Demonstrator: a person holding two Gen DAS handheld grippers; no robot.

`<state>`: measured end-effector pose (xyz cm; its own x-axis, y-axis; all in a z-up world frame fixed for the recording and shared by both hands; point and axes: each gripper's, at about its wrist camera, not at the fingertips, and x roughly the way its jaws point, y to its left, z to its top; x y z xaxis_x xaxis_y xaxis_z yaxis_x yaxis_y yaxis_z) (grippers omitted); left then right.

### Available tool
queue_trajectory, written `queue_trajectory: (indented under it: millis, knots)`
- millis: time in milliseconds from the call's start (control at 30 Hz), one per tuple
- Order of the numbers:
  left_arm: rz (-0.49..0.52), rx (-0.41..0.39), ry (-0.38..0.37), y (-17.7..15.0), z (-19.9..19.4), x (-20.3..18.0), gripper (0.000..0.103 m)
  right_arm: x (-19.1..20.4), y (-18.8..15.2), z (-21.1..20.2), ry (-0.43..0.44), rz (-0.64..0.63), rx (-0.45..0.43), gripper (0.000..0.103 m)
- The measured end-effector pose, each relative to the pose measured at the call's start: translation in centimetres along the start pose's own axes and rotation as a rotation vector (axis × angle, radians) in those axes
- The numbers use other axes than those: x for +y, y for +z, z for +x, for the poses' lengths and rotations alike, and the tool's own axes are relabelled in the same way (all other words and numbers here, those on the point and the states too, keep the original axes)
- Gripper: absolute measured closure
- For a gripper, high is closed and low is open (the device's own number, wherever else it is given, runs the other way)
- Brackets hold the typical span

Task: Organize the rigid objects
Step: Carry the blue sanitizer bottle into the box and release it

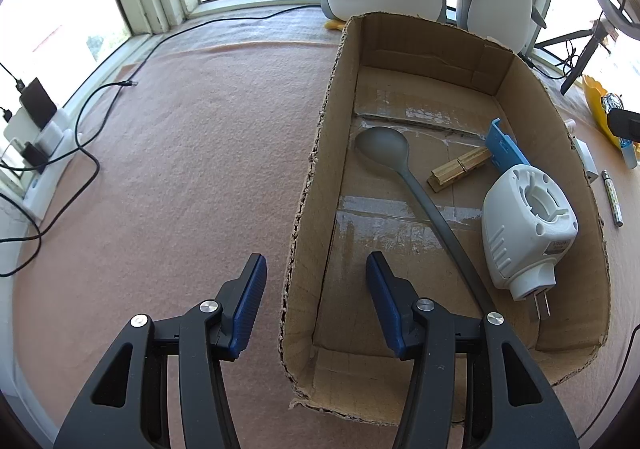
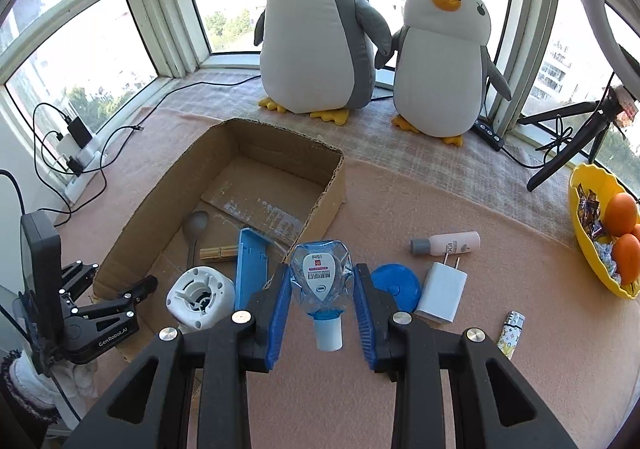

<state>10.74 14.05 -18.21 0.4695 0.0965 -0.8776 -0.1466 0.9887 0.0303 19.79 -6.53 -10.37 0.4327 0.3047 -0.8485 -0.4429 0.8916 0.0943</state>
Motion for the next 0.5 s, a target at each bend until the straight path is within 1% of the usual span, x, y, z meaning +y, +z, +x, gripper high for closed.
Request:
queue_trajectory:
  millis: [300,500]
  knots:
    - [-0.001,0.0,0.0,0.0,0.0,0.0,0.05,2.4,2.1,1.5,0.034,-0.005,-0.016,0.075]
    - [0.002,-0.002,0.004,0.2,-0.1,-0.1,0.05,3.3,2.7,3.2,0.042,-0.002,-0.002,0.075]
